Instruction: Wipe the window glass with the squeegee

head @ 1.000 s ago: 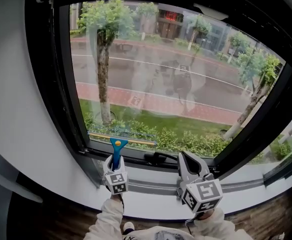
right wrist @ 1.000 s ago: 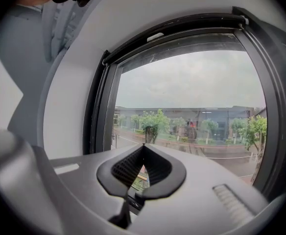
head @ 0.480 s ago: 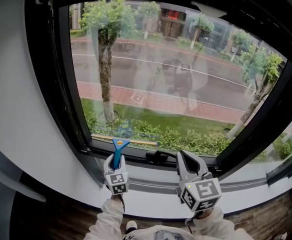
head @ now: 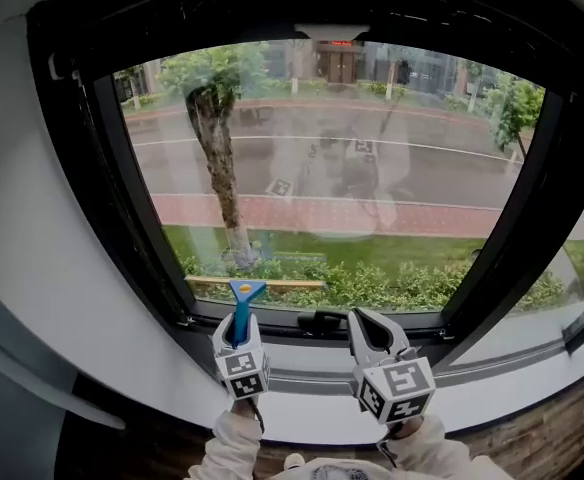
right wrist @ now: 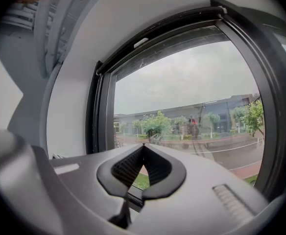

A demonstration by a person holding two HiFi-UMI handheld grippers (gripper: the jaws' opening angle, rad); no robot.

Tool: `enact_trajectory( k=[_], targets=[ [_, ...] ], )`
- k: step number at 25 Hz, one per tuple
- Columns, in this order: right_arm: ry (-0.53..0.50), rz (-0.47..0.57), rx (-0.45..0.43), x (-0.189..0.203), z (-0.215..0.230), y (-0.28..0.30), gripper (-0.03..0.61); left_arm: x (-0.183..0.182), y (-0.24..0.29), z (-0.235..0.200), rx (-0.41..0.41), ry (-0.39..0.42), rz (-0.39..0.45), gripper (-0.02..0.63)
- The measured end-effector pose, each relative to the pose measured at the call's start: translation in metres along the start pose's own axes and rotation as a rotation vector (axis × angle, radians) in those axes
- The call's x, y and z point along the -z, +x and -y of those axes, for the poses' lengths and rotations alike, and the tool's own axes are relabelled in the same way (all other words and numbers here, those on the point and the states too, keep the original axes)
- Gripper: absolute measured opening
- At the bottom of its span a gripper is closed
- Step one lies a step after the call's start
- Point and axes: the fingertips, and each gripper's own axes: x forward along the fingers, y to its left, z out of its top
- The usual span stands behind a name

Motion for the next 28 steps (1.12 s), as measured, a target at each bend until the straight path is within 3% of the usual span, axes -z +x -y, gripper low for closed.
enact_trajectory(
  k=[13, 28],
  targets=[
    [0.094, 0.048, 0.068, -0.002, 0.064, -0.034, 0.005, -0.221, -0.034, 0.067, 0.007, -0.021, 0.264, 0.146],
    [0.104, 0.093, 0.067, -0.03, 0.094, -0.049, 0.005, -0.38, -0.062, 0.153, 0.086, -0.008, 0.479, 0.146]
  ],
)
